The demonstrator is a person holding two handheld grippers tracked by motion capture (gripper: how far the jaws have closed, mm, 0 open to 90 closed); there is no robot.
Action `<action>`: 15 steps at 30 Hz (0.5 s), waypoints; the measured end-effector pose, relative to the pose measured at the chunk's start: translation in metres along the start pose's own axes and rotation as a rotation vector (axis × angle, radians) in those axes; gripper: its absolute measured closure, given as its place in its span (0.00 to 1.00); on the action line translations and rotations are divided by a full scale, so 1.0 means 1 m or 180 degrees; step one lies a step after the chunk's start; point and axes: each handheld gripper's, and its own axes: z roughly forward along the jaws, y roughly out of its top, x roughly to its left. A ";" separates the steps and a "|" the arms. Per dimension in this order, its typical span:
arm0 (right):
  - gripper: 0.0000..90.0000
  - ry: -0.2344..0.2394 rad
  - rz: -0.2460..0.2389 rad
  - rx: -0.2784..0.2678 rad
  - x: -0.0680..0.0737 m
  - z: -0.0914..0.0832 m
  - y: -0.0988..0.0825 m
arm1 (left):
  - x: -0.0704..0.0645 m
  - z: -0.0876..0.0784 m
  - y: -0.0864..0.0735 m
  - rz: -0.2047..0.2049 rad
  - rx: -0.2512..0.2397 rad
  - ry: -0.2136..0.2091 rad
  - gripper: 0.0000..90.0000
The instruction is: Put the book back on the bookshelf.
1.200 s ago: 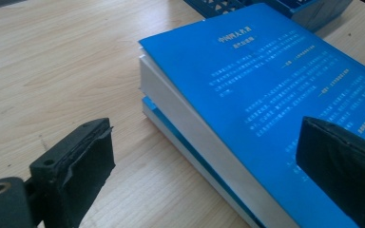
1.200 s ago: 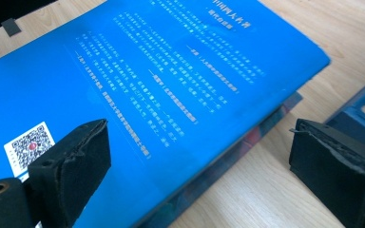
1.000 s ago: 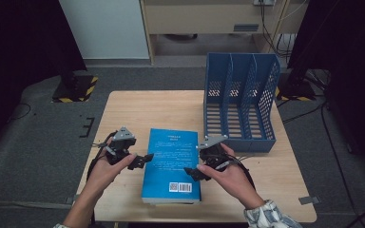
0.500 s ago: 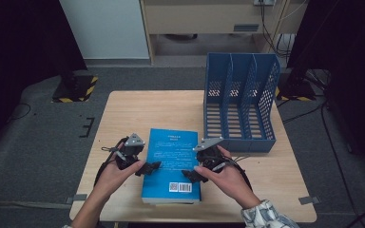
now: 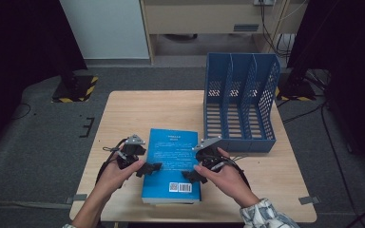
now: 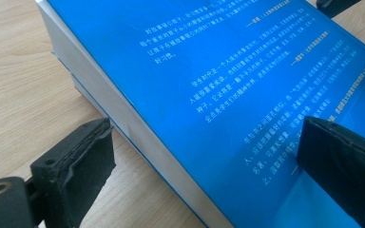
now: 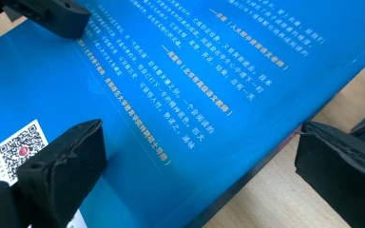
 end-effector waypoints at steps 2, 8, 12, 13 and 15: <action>0.02 0.0028 0.0036 0.0018 -0.001 0.001 0.000 | 0.000 0.001 0.000 -0.0007 0.0007 -0.0021 0.05; 0.01 0.0187 0.0188 0.0042 -0.008 0.005 -0.001 | 0.002 0.005 0.000 -0.0089 0.0005 -0.0156 0.04; 0.00 0.0327 0.0303 0.0007 -0.013 0.008 -0.005 | 0.005 0.008 -0.002 -0.0155 -0.0009 -0.0241 0.02; 0.00 0.0350 0.0318 -0.0020 -0.014 0.009 -0.006 | 0.005 0.008 -0.003 -0.0160 -0.0016 -0.0250 0.02; 0.00 0.0399 0.0371 -0.0033 -0.016 0.010 -0.007 | 0.007 0.009 -0.003 -0.0171 -0.0014 -0.0268 0.02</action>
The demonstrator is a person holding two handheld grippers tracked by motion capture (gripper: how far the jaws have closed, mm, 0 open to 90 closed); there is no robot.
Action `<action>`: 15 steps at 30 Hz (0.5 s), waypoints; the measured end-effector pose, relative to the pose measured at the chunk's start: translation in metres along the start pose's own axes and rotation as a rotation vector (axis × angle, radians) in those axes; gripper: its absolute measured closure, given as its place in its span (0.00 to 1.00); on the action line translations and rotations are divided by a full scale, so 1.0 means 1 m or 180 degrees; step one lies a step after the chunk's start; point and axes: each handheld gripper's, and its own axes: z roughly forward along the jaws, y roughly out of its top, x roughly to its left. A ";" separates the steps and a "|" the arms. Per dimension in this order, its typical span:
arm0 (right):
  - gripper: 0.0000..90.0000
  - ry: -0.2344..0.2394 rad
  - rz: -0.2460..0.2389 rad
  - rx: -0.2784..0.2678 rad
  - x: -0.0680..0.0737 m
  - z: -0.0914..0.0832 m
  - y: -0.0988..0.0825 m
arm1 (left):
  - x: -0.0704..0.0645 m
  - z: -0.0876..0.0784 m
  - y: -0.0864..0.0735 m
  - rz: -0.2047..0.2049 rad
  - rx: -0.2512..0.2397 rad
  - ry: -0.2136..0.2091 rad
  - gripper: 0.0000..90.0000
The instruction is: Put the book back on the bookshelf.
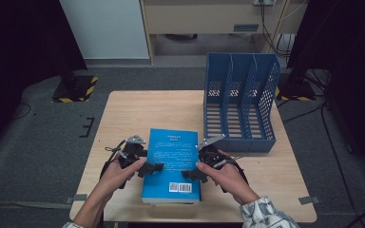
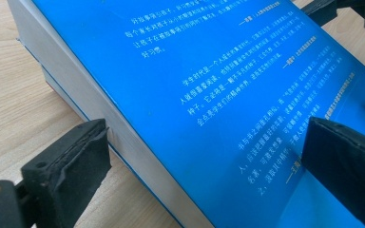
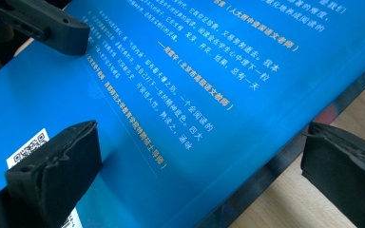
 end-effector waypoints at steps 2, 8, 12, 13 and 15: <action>0.00 0.0056 0.0042 -0.0012 -0.003 0.001 -0.001 | 0.001 0.001 0.001 -0.0003 0.0018 -0.0028 0.01; 0.00 0.0171 0.0132 -0.0036 -0.008 0.003 -0.003 | 0.003 0.002 0.002 0.0000 0.0045 -0.0074 0.00; 0.00 0.0218 0.0165 -0.0023 -0.011 0.004 -0.003 | 0.004 0.002 0.002 0.0000 0.0059 -0.0080 0.00; 0.00 0.0224 0.0174 -0.0020 -0.011 0.004 -0.003 | 0.004 0.002 0.002 0.0000 0.0061 -0.0081 0.00; 0.00 0.0236 0.0174 -0.0020 -0.012 0.004 -0.002 | 0.004 0.003 0.003 0.0000 0.0064 -0.0086 0.00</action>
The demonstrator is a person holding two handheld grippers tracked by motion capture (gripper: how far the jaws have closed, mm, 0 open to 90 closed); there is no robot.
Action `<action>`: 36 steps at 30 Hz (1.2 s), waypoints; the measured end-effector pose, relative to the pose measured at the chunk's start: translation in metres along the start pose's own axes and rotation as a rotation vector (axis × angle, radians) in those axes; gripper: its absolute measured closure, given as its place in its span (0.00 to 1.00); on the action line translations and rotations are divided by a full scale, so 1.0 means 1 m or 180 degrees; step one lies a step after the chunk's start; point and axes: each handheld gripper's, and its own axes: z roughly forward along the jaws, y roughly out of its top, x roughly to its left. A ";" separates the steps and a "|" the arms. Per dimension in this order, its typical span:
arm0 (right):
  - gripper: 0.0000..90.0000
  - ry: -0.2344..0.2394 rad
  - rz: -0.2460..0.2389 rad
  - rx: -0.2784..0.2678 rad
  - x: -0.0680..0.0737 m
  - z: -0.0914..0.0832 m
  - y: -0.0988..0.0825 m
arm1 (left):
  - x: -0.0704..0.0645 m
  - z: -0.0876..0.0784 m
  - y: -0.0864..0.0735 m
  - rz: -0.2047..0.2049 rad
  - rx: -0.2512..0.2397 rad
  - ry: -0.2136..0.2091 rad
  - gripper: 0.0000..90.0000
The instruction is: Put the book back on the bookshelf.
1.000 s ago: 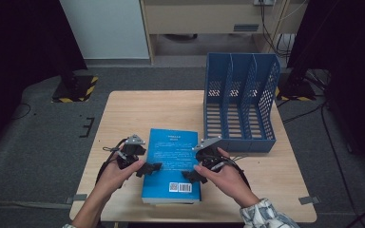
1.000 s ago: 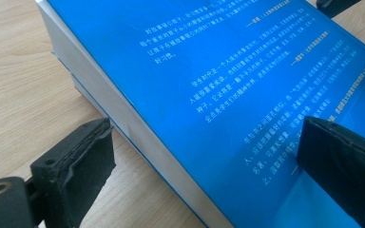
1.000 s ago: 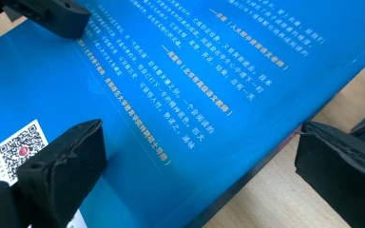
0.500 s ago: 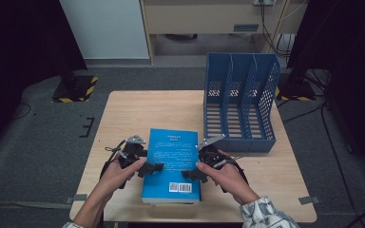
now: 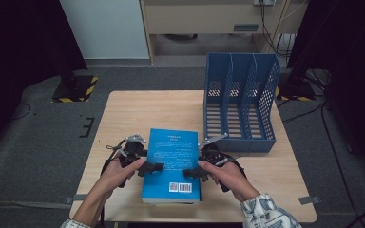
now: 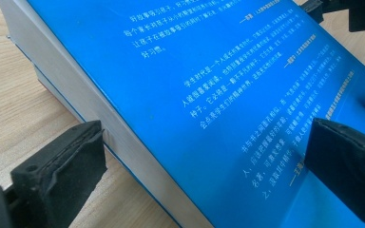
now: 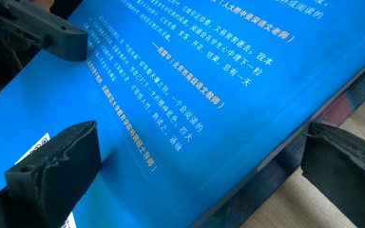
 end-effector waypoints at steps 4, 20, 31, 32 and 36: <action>0.00 0.0052 0.0046 0.0005 -0.003 0.001 0.001 | 0.001 0.000 0.000 0.0011 0.0006 -0.0021 0.00; 0.00 0.0185 0.0195 0.0039 -0.007 0.008 0.006 | 0.002 -0.002 0.006 0.0012 -0.0009 0.0050 0.05; 0.05 -0.0098 -0.0060 0.0014 0.006 -0.002 0.019 | 0.011 -0.018 0.008 -0.0159 -0.0084 0.0094 0.34; 0.05 -0.0098 -0.0060 0.0014 0.006 -0.002 0.019 | 0.012 -0.020 0.010 -0.0155 -0.0068 0.0113 0.34; 0.08 -0.0124 -0.0107 0.0035 0.007 -0.004 0.023 | 0.013 -0.026 0.014 -0.0174 -0.0020 0.0147 0.44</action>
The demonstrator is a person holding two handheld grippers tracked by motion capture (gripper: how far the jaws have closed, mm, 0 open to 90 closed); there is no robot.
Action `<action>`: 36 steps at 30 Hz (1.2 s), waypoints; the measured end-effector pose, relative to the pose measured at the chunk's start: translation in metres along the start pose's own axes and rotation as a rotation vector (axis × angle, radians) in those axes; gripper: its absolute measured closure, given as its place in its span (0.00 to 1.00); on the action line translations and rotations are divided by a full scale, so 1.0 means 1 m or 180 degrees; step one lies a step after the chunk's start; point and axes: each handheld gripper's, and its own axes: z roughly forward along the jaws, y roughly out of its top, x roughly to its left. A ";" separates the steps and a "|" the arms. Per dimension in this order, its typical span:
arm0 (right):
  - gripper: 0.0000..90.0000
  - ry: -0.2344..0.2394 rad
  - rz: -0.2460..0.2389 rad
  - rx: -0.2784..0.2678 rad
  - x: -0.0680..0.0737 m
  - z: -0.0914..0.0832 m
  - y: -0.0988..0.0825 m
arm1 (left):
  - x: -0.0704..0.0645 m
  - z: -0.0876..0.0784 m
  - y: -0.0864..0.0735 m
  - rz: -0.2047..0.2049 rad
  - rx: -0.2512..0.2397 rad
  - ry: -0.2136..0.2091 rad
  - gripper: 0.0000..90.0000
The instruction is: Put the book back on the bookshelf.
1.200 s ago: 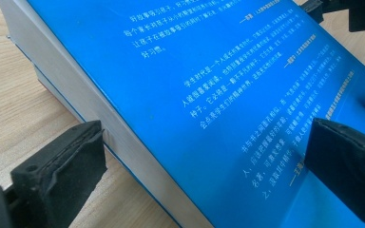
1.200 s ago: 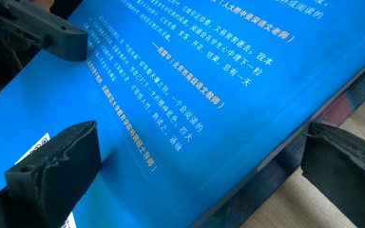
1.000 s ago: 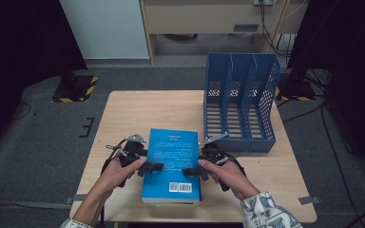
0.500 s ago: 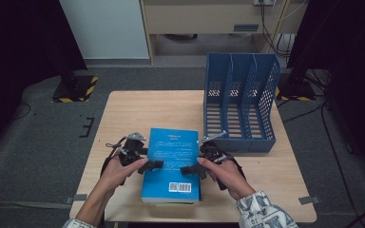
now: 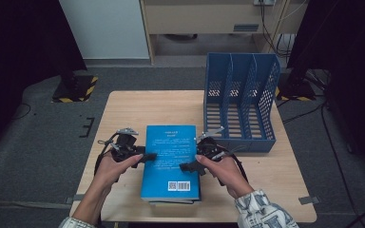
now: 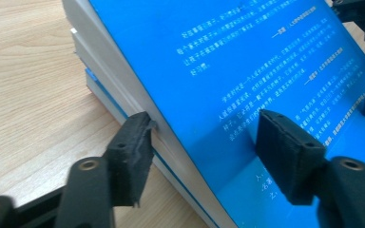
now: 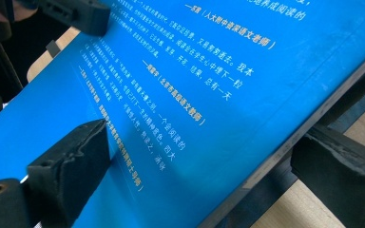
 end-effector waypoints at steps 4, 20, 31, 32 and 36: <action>0.10 -0.0069 -0.0055 -0.0005 0.002 -0.004 0.005 | -0.001 -0.004 0.004 0.0013 0.0014 0.0058 0.48; 0.17 -0.0135 -0.0095 -0.0047 -0.003 -0.007 0.020 | -0.003 -0.015 0.021 0.0179 0.0028 0.0254 0.68; 0.24 -0.0160 -0.0220 -0.0280 0.004 -0.016 0.032 | -0.004 -0.025 0.026 0.0192 -0.0044 0.0204 0.73; 0.24 -0.0173 -0.0223 -0.0272 0.005 -0.016 0.032 | -0.004 -0.025 0.026 0.0191 -0.0046 0.0208 0.73; 0.25 -0.0207 -0.0207 -0.0229 0.006 -0.015 0.034 | -0.002 -0.025 0.025 0.0171 -0.0038 0.0205 0.73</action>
